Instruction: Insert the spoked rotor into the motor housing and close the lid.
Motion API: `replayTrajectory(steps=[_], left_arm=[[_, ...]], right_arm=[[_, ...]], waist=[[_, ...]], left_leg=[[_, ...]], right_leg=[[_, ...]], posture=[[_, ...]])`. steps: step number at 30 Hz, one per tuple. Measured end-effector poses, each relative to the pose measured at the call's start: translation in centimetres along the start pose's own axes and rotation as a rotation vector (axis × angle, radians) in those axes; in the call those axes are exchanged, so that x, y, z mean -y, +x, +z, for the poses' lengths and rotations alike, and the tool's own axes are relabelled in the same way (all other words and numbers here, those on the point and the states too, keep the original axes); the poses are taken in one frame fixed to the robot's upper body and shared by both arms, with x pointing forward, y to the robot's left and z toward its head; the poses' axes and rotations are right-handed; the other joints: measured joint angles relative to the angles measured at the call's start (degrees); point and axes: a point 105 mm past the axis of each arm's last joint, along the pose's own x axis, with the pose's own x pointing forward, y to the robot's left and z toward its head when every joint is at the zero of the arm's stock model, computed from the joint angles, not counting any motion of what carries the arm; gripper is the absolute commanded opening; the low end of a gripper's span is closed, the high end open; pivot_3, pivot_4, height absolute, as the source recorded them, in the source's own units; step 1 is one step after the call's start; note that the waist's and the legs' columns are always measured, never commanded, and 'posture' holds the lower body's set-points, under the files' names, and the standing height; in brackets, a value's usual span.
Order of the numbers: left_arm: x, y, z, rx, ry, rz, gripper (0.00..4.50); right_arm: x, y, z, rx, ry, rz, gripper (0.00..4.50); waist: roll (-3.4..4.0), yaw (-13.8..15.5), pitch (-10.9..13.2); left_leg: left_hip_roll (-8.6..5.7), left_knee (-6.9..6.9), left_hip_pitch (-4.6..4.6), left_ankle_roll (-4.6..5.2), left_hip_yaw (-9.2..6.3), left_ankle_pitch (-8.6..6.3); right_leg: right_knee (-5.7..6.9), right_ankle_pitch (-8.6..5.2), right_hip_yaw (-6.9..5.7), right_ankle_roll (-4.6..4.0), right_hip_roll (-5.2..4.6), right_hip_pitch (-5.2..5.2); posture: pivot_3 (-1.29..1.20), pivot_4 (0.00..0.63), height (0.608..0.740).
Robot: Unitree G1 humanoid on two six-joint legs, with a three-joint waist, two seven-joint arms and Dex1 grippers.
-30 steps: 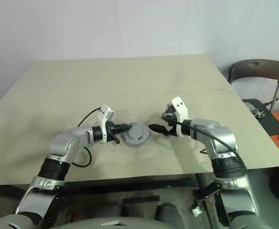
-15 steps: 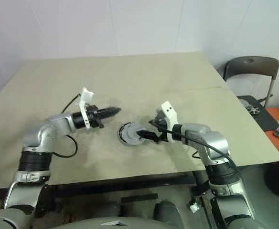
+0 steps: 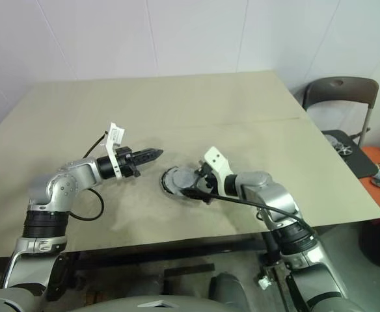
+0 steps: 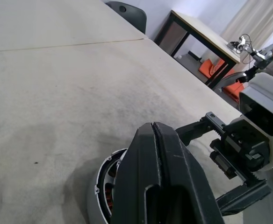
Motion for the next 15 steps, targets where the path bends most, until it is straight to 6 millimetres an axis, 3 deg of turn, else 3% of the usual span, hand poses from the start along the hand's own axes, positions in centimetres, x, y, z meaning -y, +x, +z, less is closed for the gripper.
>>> replayTrajectory(steps=[12, 15], left_arm=[[-0.2, 0.1, -0.3, -0.003, -0.01, 0.019, 0.0], [-0.3, 0.0, -0.4, -0.004, -0.012, 0.026, 0.0]], right_arm=[[-0.2, 1.5, 0.1, 0.009, -0.048, 0.007, 4.46], [-0.2, 1.7, 0.0, 0.006, -0.072, 0.007, 3.85]], waist=[[0.0, -0.25, 0.0], [-0.01, -0.38, -0.01]], left_leg=[[0.08, 0.5, 0.0, 0.0, -0.02, 0.0], [0.08, 0.52, 0.01, 0.0, -0.02, 0.0]], right_leg=[[0.23, 0.08, 0.0, -0.03, 0.02, 0.11], [0.25, 0.09, 0.0, -0.04, 0.03, 0.11]], posture=[[0.0, 0.0, 0.74], [0.0, 0.0, 0.74]])
